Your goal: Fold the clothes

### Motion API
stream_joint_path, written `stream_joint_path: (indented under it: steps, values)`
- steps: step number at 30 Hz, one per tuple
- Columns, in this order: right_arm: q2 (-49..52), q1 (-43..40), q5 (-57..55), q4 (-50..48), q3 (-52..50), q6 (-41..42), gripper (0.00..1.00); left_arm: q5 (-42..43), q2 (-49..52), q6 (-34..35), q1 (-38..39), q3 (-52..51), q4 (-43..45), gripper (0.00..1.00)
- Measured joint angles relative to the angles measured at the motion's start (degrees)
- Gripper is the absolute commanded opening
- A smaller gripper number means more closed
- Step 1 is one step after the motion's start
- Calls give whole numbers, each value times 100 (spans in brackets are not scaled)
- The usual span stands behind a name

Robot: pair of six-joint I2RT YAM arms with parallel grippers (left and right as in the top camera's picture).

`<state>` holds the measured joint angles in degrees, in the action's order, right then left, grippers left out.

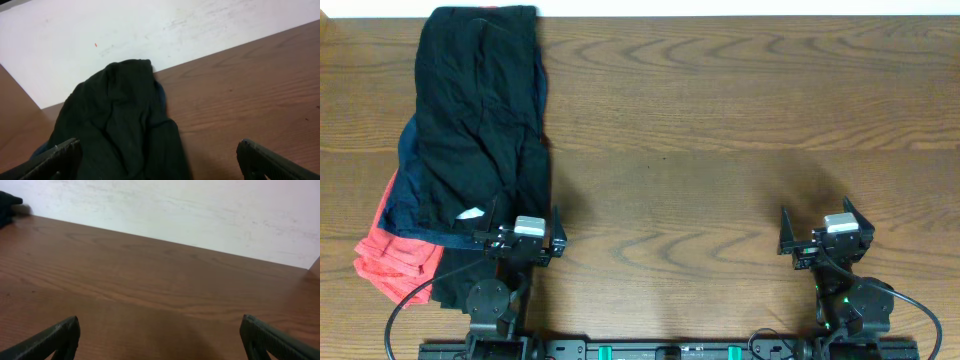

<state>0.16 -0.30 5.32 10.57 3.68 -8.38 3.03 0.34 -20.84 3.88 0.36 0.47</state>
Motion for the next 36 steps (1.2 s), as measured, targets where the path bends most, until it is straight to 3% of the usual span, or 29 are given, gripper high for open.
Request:
stream_joint_path:
  steps: [5,10,36]
  values:
    - [31,-181,297,-704,-240,461,99,-46,96,1565,697,48,-175,98]
    - [37,-184,426,-719,-308,654,99,-70,103,2240,717,48,-177,98]
    - [37,-184,501,-721,-308,774,99,-85,103,2557,717,48,-177,98]
